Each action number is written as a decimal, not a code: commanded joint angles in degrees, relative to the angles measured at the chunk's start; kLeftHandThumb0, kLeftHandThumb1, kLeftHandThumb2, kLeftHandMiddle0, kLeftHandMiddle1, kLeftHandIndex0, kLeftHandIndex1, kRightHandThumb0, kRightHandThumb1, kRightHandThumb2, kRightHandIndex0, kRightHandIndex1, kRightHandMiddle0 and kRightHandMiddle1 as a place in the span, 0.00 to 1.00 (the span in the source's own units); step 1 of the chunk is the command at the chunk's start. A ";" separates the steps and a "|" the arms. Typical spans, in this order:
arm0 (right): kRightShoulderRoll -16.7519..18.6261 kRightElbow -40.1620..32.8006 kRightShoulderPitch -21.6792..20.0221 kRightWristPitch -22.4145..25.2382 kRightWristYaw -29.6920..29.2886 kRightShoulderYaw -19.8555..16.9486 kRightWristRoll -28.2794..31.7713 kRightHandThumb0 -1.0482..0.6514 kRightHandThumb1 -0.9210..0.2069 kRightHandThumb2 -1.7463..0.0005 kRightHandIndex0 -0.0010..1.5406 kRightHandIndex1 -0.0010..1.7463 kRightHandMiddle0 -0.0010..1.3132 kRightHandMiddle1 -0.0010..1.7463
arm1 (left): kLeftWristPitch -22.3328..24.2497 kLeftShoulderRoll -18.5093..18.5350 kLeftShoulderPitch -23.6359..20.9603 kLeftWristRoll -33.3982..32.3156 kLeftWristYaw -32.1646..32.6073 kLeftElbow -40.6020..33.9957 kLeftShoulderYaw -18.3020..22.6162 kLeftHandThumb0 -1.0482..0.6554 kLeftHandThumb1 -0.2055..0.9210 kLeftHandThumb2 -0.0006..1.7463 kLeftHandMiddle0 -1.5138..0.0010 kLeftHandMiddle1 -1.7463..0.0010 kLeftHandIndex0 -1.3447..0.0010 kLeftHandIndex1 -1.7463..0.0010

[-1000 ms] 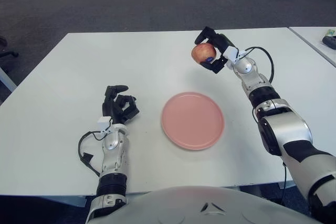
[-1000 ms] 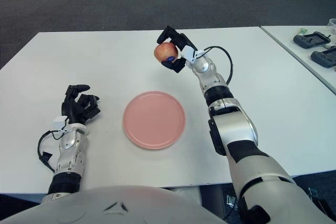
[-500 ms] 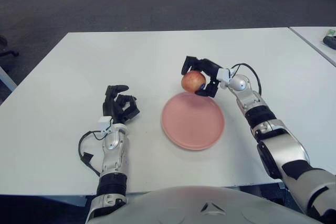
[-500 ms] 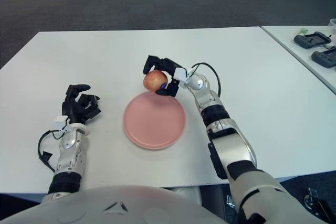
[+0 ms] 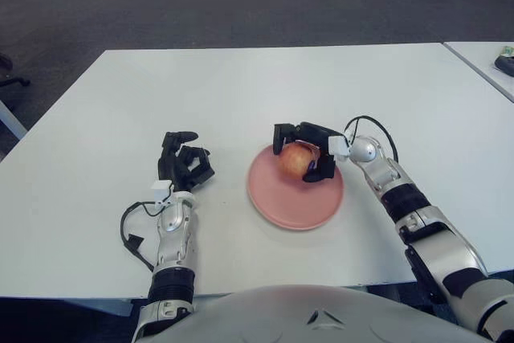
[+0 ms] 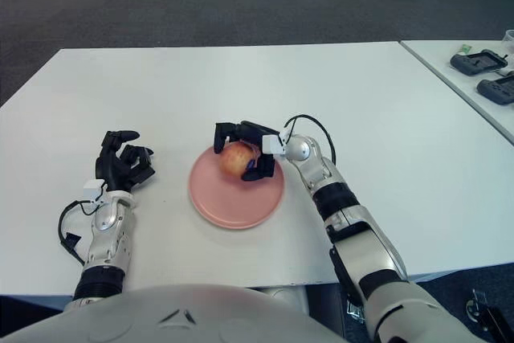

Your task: Put the apple into the plate.

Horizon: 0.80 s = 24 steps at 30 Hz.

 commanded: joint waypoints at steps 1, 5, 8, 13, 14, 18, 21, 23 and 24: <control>-1.33 -2.48 0.23 -0.33 1.25 0.83 -0.34 0.62 0.80 0.07 0.57 0.94 0.46 1.00 | 1.49 -0.30 1.04 -0.26 -0.07 1.81 0.19 0.61 0.49 0.73 0.63 0.00 0.69 0.03; -2.24 -4.36 0.67 0.47 2.44 1.88 -0.84 0.62 0.80 0.07 0.57 0.93 0.46 1.00 | 1.57 -0.44 0.97 -0.14 0.29 1.85 0.22 0.61 0.50 0.73 0.63 0.00 0.69 0.04; -3.03 -5.79 0.77 1.23 3.87 2.95 -1.41 0.62 0.79 0.08 0.57 0.93 0.46 1.00 | 1.67 -0.45 0.94 -0.06 0.34 1.83 0.19 0.61 0.50 0.73 0.63 0.00 0.69 0.04; -4.07 -7.76 1.51 1.66 4.50 4.56 -2.88 0.62 0.79 0.08 0.57 0.93 0.46 1.00 | 1.80 -0.15 1.04 0.15 -0.04 1.75 -0.03 0.61 0.49 0.73 0.62 0.00 0.69 0.03; -4.26 -8.04 1.70 1.55 4.28 4.86 -3.33 0.62 0.80 0.08 0.57 0.93 0.46 1.00 | 1.82 -0.09 1.08 0.22 -0.06 1.72 -0.08 0.61 0.49 0.73 0.62 0.00 0.70 0.03; -4.90 -7.93 2.35 0.19 2.55 5.78 -5.40 0.62 0.80 0.07 0.57 0.93 0.46 1.00 | 1.76 -0.05 1.18 0.35 -0.01 1.58 -0.20 0.61 0.49 0.74 0.62 0.00 0.71 0.01; -5.52 -6.87 2.20 -2.87 0.06 6.53 -7.49 0.62 0.80 0.07 0.57 0.93 0.46 1.00 | 1.69 -0.10 1.23 0.31 0.06 1.49 -0.22 0.61 0.49 0.75 0.62 0.00 0.71 0.01; -6.23 -5.94 1.78 -6.29 -2.63 7.15 -9.83 0.62 0.79 0.08 0.56 0.93 0.45 1.00 | 1.73 -0.14 1.23 0.19 0.04 1.44 -0.18 0.61 0.48 0.75 0.62 0.00 0.71 0.01; -6.50 -5.62 1.60 -7.46 -3.65 7.37 -10.70 0.62 0.77 0.08 0.55 0.95 0.45 1.00 | 1.77 -0.15 1.22 0.14 0.03 1.44 -0.17 0.61 0.48 0.75 0.62 0.00 0.71 0.01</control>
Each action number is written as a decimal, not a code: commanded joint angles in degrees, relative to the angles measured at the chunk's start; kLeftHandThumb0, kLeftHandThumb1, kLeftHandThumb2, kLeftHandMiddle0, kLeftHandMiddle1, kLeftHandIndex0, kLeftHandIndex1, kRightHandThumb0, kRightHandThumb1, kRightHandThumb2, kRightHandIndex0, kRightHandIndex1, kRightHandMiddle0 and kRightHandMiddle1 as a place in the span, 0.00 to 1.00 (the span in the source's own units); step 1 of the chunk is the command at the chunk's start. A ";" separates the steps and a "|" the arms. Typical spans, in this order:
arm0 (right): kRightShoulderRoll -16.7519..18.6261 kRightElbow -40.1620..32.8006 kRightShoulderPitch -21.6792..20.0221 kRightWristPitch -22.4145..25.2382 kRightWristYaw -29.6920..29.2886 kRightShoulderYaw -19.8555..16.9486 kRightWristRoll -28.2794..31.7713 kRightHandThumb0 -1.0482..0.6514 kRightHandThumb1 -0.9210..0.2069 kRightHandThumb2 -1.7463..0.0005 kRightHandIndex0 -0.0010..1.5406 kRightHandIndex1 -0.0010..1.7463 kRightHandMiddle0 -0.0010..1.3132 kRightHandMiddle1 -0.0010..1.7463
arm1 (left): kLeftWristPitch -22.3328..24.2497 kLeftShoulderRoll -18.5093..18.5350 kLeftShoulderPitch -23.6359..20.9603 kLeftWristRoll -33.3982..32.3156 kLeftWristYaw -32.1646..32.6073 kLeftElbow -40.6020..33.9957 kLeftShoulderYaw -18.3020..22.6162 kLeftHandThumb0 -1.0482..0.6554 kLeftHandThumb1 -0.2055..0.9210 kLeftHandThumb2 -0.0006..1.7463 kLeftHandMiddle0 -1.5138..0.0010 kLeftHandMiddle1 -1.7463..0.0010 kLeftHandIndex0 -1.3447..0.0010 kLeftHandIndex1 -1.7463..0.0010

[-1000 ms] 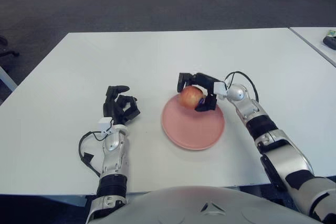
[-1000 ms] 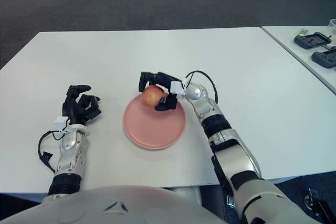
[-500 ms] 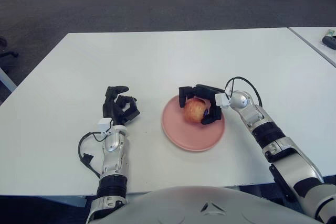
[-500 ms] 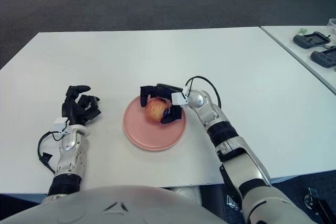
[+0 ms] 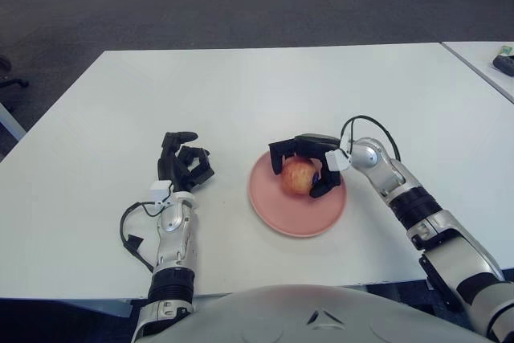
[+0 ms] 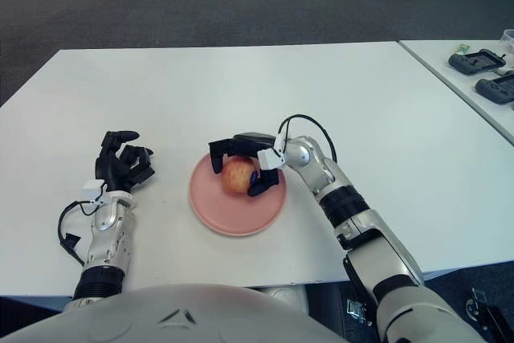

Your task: Put the apple into the plate.

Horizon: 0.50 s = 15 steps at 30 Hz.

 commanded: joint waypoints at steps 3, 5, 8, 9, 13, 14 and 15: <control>-3.05 1.44 0.40 -4.95 -4.82 1.63 -7.35 0.62 0.74 0.10 0.51 0.98 0.44 0.98 | 2.01 -0.36 1.16 -0.21 0.07 1.31 0.09 0.61 0.48 0.75 0.62 0.00 0.70 0.02; -3.94 -0.59 0.41 -5.15 -5.16 1.25 -7.95 0.61 0.68 0.15 0.48 0.99 0.41 0.96 | 1.91 -0.46 1.08 -0.43 0.09 1.43 0.23 0.61 0.48 0.74 0.62 0.00 0.70 0.02; -4.26 -1.83 0.55 -4.89 -6.01 1.14 -8.69 0.61 0.61 0.21 0.44 1.00 0.37 0.94 | 2.03 -0.46 1.04 -0.48 0.11 1.45 0.26 0.61 0.48 0.74 0.62 0.00 0.70 0.02; -4.25 -1.80 0.73 -4.86 -6.79 1.11 -9.17 0.61 0.58 0.23 0.42 1.00 0.36 0.94 | 2.01 -0.45 1.02 -0.42 0.15 1.50 0.27 0.61 0.48 0.74 0.62 0.00 0.70 0.02; -4.13 -2.30 1.24 -4.53 -8.20 1.02 -9.49 0.57 0.37 0.43 0.20 0.95 0.25 0.90 | 1.80 -0.40 0.99 -0.17 0.23 1.64 0.23 0.61 0.48 0.74 0.62 0.00 0.69 0.03; -4.13 -2.39 1.26 -4.50 -8.32 1.06 -9.48 0.50 0.45 0.41 0.13 0.86 0.16 0.88 | 1.77 -0.40 1.00 -0.13 0.24 1.64 0.22 0.61 0.48 0.74 0.62 0.00 0.69 0.03; -4.08 -2.51 1.21 -4.87 -8.70 1.09 -9.52 0.45 0.50 0.39 0.08 0.80 0.10 0.87 | 1.75 -0.40 1.01 -0.10 0.20 1.62 0.18 0.61 0.48 0.74 0.62 0.00 0.69 0.03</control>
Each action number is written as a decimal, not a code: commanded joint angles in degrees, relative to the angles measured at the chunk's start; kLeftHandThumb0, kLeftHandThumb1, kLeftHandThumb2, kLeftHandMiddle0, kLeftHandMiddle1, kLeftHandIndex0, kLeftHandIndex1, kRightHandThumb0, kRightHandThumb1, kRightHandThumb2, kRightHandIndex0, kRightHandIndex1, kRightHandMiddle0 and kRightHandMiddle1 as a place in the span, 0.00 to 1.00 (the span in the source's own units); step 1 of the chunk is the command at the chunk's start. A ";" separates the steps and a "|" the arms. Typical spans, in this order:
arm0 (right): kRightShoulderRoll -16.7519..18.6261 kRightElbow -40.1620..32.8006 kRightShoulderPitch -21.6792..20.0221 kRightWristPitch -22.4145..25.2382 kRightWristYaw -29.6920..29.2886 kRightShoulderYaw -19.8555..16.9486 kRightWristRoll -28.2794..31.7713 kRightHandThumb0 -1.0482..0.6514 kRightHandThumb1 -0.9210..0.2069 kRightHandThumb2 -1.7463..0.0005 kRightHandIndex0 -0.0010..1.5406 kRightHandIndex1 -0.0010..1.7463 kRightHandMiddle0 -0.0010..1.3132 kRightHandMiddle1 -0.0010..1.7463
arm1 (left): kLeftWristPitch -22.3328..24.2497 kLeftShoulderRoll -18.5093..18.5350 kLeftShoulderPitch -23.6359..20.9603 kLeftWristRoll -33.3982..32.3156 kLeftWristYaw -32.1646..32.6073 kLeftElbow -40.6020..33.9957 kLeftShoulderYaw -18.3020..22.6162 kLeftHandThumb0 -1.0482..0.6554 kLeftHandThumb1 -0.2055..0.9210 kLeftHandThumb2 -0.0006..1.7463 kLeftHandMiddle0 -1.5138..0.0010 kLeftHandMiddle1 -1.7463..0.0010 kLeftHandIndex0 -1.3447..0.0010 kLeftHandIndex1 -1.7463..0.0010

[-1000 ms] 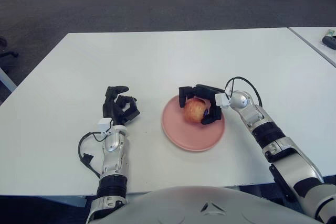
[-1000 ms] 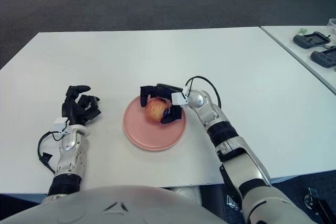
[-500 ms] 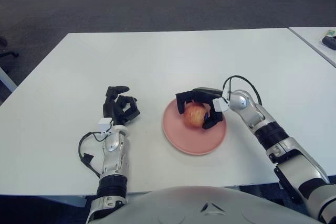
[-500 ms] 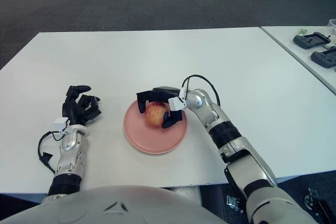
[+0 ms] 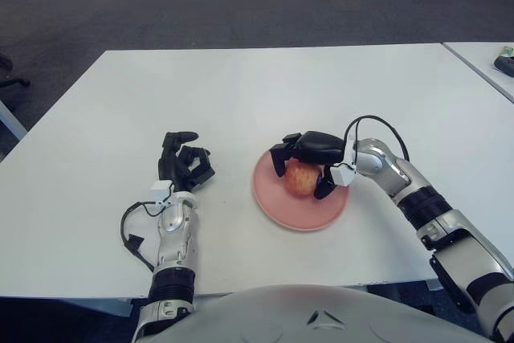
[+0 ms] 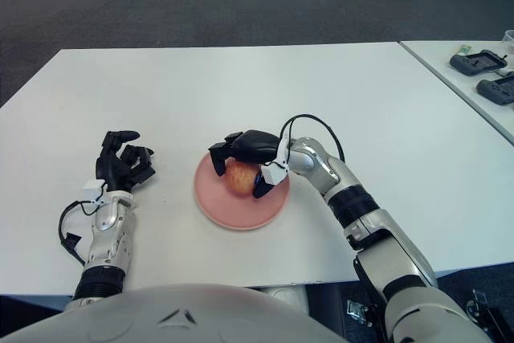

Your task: Put the apple into the plate.

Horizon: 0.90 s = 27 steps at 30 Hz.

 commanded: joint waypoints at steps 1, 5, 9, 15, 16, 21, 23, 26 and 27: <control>-0.74 -0.05 0.92 -0.42 -1.30 0.22 -1.75 0.42 0.50 0.39 0.06 0.74 0.08 0.83 | 1.66 -0.25 1.03 0.09 0.15 1.58 0.01 0.61 0.48 0.74 0.62 0.00 0.68 0.03; -0.99 0.08 0.53 -2.59 -3.29 0.19 -2.32 0.29 0.47 0.44 0.01 0.43 0.02 0.61 | 1.57 -0.23 1.06 0.18 0.09 1.53 -0.09 0.61 0.47 0.75 0.61 0.00 0.68 0.04; -1.58 0.06 0.21 -4.52 -4.48 -0.27 -2.44 0.23 0.42 0.48 0.00 0.23 0.00 0.46 | 1.91 -0.05 1.10 0.45 0.12 1.37 -0.25 0.61 0.47 0.75 0.62 0.00 0.68 0.03; -2.30 0.66 -0.64 -7.04 -6.25 -0.64 -3.11 0.13 0.27 0.58 0.00 0.04 0.00 0.22 | 2.43 0.01 0.93 0.52 0.50 1.41 -0.10 0.61 0.47 0.75 0.61 0.00 0.70 0.02; -2.36 0.79 -0.76 -7.28 -6.43 -0.67 -3.12 0.12 0.24 0.60 0.00 0.03 0.00 0.17 | 2.47 -0.01 0.90 0.48 0.52 1.41 -0.07 0.61 0.47 0.75 0.61 0.00 0.70 0.02; -2.15 1.91 -1.56 -9.69 -8.63 -1.25 -3.05 0.07 0.15 0.68 0.00 0.00 0.00 0.05 | 2.64 -0.03 0.94 0.69 0.64 1.34 -0.13 0.61 0.48 0.75 0.61 0.00 0.70 0.02; -2.07 2.29 -1.85 -10.56 -9.18 -1.48 -2.70 0.05 0.12 0.70 0.00 0.00 0.00 0.02 | 2.46 -0.02 0.93 0.79 0.62 1.40 -0.17 0.61 0.47 0.75 0.61 0.00 0.71 0.01; -1.95 2.78 -2.24 -11.64 -9.60 -1.85 -1.94 0.04 0.08 0.73 0.00 0.00 0.00 0.01 | 2.23 -0.02 0.92 0.80 0.50 1.49 -0.20 0.61 0.47 0.76 0.61 0.00 0.71 0.01; -1.90 2.65 -2.36 -11.74 -9.48 -2.11 -1.29 0.04 0.08 0.74 0.00 0.00 0.00 0.01 | 2.20 -0.02 0.94 0.77 0.47 1.46 -0.19 0.61 0.47 0.76 0.61 0.00 0.71 0.01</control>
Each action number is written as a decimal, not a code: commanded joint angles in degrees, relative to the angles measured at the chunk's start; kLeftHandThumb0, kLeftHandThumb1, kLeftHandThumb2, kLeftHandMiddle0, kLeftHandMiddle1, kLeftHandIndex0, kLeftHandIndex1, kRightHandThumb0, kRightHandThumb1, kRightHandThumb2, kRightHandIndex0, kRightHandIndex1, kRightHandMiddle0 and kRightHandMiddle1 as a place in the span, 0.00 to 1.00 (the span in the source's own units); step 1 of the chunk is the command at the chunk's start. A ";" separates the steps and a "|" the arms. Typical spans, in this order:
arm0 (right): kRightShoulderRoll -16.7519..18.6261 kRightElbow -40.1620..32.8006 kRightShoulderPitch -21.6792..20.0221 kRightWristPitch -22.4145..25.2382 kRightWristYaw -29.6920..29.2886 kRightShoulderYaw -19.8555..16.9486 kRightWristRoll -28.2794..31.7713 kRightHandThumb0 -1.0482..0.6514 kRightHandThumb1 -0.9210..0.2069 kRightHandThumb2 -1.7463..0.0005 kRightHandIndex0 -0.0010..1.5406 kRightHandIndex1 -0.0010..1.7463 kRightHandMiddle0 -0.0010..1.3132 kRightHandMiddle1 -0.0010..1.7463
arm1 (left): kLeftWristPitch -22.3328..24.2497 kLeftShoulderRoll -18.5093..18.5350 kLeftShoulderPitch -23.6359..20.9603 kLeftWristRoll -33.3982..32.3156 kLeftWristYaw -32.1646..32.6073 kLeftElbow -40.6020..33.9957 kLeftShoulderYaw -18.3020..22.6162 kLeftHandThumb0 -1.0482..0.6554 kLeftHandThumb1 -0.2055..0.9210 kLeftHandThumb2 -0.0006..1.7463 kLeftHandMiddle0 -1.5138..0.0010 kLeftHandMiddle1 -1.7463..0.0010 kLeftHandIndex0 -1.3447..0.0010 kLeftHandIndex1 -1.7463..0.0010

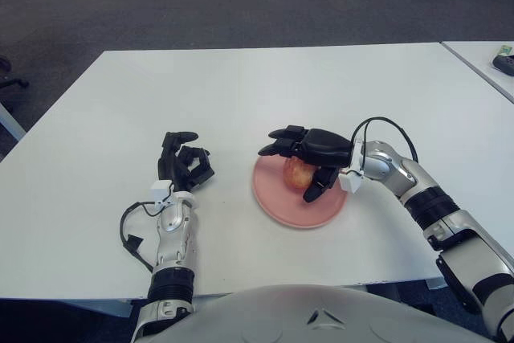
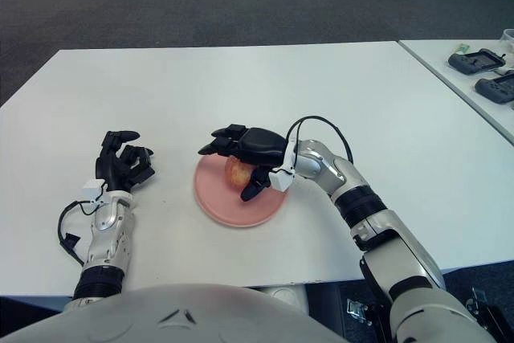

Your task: Put the apple into the plate.

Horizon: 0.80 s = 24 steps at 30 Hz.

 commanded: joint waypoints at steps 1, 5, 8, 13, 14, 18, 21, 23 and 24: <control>-0.18 0.33 -1.81 -0.93 -0.69 -1.27 1.40 0.03 0.06 0.75 0.00 0.00 0.00 0.00 | 1.76 -0.26 0.96 0.23 0.40 1.55 0.01 0.61 0.47 0.76 0.61 0.00 0.71 0.01; 0.00 -0.52 -1.94 -0.36 -0.13 -2.04 2.81 0.03 0.03 0.77 0.00 0.00 0.00 0.00 | 1.77 -0.33 0.98 0.34 0.64 1.45 0.02 0.61 0.47 0.76 0.60 0.00 0.72 0.00; 0.23 -1.42 -1.86 0.24 -0.08 -2.74 3.75 0.02 0.01 0.78 0.00 0.00 0.00 0.00 | 1.76 -0.44 0.86 0.36 0.84 1.55 0.08 0.61 0.47 0.76 0.60 0.00 0.71 0.00; 0.46 -3.23 -1.56 1.06 -0.07 -3.83 5.00 0.02 0.00 0.78 0.00 0.00 0.00 0.00 | 2.22 -0.53 0.87 0.37 1.03 1.21 0.04 0.61 0.45 0.77 0.60 0.00 0.70 0.01; 0.52 -3.80 -1.45 1.24 -0.21 -4.20 5.31 0.02 0.00 0.79 0.00 0.00 0.00 0.00 | 2.39 -0.53 0.86 0.37 1.06 1.11 0.04 0.61 0.45 0.78 0.59 0.00 0.70 0.00; 0.51 -5.56 -1.20 2.18 -0.07 -5.04 6.48 0.02 0.00 0.80 0.00 0.00 0.00 0.00 | 2.55 -0.58 0.85 0.30 1.03 0.95 0.04 0.61 0.44 0.78 0.59 0.00 0.70 0.00; 0.54 -6.92 -0.96 3.06 0.11 -5.73 7.39 0.01 0.00 0.80 0.00 0.00 0.00 0.00 | 2.06 -0.60 0.91 0.42 0.89 0.95 -0.03 0.61 0.50 0.74 0.62 0.00 0.73 0.00; 0.56 -8.15 -0.72 3.98 0.26 -6.33 8.23 0.01 0.00 0.81 0.00 0.00 0.00 0.00 | 1.89 -0.56 0.95 0.43 0.69 0.96 -0.11 0.61 0.54 0.71 0.65 0.00 0.76 0.00; 0.70 -8.48 -0.54 4.35 0.09 -6.59 8.43 0.01 0.00 0.81 0.00 0.00 0.00 0.00 | 1.93 -0.54 0.97 0.42 0.62 0.93 -0.14 0.61 0.56 0.69 0.66 0.00 0.77 0.00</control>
